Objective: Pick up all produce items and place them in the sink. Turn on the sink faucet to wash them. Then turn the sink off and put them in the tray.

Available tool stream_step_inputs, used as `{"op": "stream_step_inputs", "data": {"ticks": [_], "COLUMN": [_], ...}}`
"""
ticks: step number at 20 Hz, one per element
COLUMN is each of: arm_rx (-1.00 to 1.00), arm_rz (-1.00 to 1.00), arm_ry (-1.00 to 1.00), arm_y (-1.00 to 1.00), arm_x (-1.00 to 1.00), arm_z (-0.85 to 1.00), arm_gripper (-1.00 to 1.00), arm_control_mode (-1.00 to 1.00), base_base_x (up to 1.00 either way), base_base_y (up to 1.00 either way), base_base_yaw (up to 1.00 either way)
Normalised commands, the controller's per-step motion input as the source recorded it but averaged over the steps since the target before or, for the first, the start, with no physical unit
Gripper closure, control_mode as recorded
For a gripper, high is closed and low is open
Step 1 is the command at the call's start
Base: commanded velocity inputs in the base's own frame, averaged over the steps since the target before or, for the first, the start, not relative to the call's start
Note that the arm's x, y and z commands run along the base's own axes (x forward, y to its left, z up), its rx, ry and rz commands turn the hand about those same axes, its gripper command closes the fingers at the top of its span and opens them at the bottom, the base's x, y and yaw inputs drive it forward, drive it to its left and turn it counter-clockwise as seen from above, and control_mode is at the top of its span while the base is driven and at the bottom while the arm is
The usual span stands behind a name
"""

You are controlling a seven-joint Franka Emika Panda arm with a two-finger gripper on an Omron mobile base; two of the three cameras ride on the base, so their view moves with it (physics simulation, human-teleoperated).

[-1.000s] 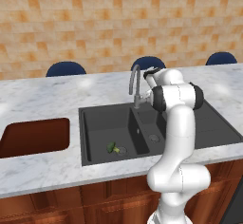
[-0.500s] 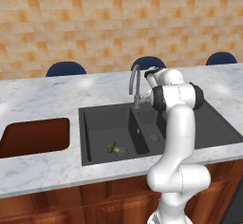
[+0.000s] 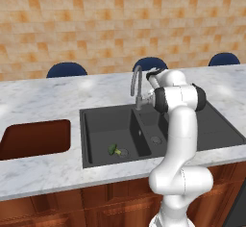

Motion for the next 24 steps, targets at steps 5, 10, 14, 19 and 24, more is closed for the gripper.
{"op": "stream_step_inputs", "data": {"ticks": [5, 10, 14, 19, 24], "arm_rx": [0.01, 0.02, 0.03, 0.03, 0.03], "arm_rz": [-0.05, -0.04, -0.04, -0.04, -0.03], "arm_ry": [0.05, 0.05, 0.05, 0.04, 0.01], "arm_y": [-0.27, -0.34, -0.35, -0.38, -0.40], "arm_x": [0.00, 0.00, 0.00, 0.00, 0.00], "arm_z": [-0.35, -0.37, -0.39, -0.40, -0.43], "arm_gripper": [1.00, 1.00, 1.00, 1.00, 1.00], "arm_control_mode": [-1.00, -1.00, -1.00, -1.00, -1.00], "base_base_x": [0.00, 0.00, 0.00, 0.00, 0.00], "base_base_y": [0.00, 0.00, 0.00, 0.00, 0.00], "base_base_yaw": [0.00, 0.00, 0.00, 0.00, 0.00]}}
